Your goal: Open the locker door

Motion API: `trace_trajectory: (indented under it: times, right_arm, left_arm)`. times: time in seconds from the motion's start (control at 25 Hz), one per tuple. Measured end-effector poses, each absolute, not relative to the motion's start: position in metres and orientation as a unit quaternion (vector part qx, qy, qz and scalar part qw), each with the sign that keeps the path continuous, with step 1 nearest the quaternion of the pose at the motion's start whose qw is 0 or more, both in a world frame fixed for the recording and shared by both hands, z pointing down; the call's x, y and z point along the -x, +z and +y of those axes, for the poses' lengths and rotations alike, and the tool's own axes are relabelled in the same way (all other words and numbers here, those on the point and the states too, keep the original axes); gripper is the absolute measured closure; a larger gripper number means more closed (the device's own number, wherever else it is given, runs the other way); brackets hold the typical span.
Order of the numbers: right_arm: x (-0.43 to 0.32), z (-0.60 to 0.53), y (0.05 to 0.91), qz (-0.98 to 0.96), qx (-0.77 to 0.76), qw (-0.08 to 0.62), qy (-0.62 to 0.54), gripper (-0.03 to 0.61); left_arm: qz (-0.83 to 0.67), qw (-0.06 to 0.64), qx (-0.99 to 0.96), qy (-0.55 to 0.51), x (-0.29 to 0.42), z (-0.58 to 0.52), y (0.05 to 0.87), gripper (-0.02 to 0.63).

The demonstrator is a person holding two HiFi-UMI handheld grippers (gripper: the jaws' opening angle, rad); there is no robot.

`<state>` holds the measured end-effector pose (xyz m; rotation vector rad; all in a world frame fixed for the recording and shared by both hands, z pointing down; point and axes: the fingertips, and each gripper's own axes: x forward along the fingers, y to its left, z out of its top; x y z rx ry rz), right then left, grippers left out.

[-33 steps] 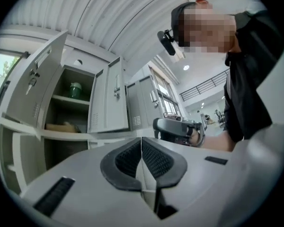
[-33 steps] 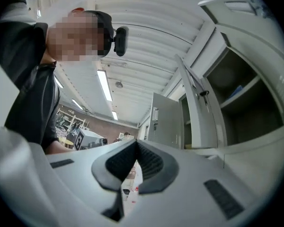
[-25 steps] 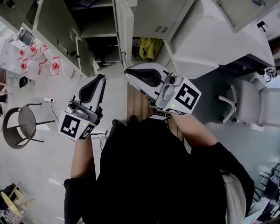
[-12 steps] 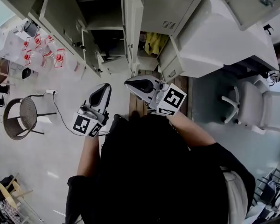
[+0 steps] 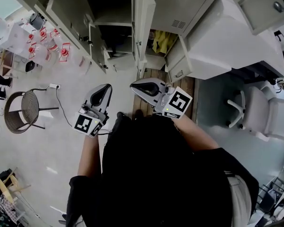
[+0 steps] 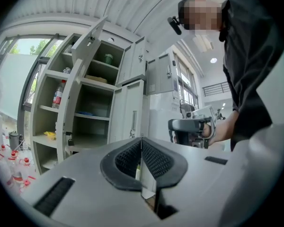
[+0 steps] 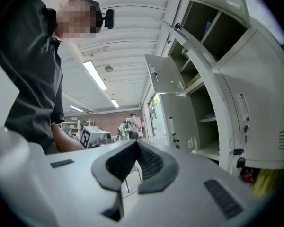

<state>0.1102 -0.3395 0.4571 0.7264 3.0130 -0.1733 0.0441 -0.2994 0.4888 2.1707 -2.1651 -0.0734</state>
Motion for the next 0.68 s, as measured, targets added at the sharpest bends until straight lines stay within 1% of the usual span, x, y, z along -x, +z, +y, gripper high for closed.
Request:
trace_trajectory:
  times: [0.24, 0.44, 0.68]
  right_arm:
    - [-0.114, -0.348, 0.463, 0.972, -0.233, -0.005, -0.040, 0.568]
    - [-0.114, -0.357, 0.460, 0.975, -0.217, -0.010, -0.043, 0.568]
    - [-0.116, -0.358, 0.464, 0.975, -0.220, -0.018, -0.037, 0.568]
  left_arm:
    - [-0.689, 0.055, -0.722, -0.018, -0.042, -0.288, 0.498, 0.597]
    - [-0.713, 0.065, -0.697, -0.035, -0.015, -0.275, 0.496, 0.597]
    - [-0.691, 0.077, -0.719, 0.006, -0.023, -0.283, 0.507, 0.597]
